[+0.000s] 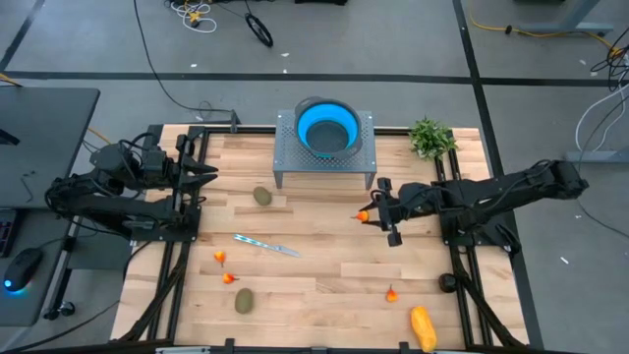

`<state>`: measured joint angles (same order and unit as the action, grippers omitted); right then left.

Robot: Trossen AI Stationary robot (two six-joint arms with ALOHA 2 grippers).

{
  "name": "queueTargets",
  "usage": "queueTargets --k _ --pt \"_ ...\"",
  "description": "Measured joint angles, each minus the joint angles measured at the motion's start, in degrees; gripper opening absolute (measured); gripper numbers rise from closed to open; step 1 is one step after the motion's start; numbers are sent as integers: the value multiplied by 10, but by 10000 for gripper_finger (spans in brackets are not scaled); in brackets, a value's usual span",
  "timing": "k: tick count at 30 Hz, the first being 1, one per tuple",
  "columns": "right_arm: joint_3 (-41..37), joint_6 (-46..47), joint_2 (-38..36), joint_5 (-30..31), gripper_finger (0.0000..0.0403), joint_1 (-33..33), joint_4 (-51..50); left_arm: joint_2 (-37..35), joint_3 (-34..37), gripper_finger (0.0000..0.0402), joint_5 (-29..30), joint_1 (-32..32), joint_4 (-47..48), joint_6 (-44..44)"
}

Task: Pick & Place Fruit
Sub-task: Put the peach into the blue bin

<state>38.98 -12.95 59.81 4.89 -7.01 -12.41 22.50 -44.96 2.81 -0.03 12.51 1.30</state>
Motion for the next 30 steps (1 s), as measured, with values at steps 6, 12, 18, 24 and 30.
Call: queueTargets --k 6,12,18,24,30 --pt "0 0 0 -2 150 13 -2 0 0 68 0 0 0 0" --pt "2 0 0 -2 150 36 5 0 0 68 0 0 0 0" --pt "32 0 0 -5 150 74 2 0 0 68 0 0 0 0" --pt "67 0 2 -5 150 120 -2 0 0 68 0 0 0 0" --pt "77 0 2 -5 150 158 -3 0 0 68 0 0 0 0"
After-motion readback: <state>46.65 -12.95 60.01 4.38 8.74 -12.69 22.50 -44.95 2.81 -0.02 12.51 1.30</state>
